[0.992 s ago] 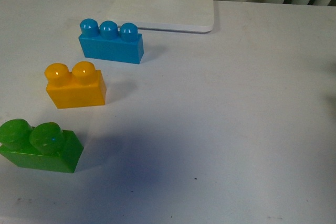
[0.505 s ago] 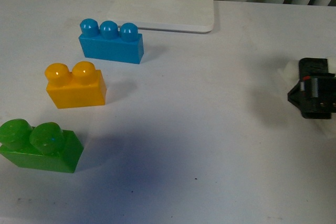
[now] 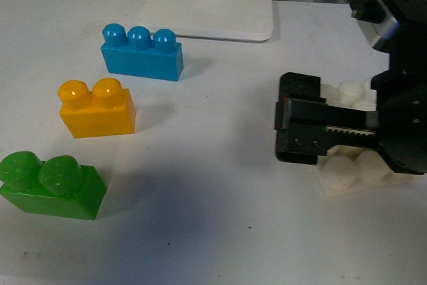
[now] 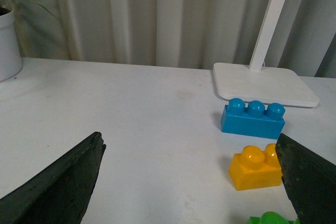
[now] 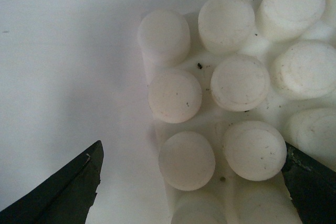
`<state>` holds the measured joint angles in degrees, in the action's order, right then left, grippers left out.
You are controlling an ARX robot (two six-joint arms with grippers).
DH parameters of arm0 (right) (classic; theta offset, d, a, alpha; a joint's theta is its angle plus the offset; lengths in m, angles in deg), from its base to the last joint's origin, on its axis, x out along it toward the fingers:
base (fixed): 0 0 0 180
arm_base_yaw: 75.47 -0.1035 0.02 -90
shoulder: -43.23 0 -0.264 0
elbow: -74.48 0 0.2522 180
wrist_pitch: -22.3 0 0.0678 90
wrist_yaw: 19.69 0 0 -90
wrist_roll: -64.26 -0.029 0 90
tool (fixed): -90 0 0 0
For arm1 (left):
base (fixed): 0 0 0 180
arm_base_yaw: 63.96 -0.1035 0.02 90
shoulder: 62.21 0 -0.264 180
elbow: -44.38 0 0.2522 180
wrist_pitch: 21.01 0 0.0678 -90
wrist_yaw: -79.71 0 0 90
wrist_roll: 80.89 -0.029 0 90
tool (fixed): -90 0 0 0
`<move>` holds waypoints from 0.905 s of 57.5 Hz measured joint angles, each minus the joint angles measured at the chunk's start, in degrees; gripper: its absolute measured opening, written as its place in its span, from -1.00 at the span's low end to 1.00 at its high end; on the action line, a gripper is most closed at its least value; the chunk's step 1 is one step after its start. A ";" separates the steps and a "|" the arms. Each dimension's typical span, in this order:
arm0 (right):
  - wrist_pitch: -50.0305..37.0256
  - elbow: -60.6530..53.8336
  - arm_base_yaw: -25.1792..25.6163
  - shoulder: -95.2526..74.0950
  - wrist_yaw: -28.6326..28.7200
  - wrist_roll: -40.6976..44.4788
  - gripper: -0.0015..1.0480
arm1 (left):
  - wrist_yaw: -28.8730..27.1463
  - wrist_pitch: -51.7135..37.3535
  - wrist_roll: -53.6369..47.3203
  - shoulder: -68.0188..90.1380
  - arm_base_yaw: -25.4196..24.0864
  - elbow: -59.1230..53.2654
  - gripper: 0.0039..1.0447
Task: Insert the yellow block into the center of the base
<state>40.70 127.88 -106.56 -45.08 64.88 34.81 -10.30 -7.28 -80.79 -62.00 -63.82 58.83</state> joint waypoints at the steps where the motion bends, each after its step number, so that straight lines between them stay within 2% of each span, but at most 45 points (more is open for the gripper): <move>1: 0.00 0.11 -0.55 -0.04 -0.35 -0.96 0.83 | 0.02 0.00 0.00 0.00 0.00 0.00 0.88; 14: -0.44 2.10 -3.78 -2.43 -5.49 -6.27 0.83 | 0.00 0.00 0.00 0.00 0.00 0.00 0.88; 25: -1.09 3.96 -4.35 -5.22 -9.38 -7.58 0.83 | 0.00 0.00 0.00 0.00 0.00 0.00 0.88; 52: 1.73 9.25 -6.12 -8.66 -12.33 -17.22 0.83 | 0.00 0.00 0.00 0.00 0.00 0.00 0.88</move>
<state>42.43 137.12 -112.68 -53.74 52.56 17.58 -10.30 -7.28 -80.79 -62.00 -63.82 58.83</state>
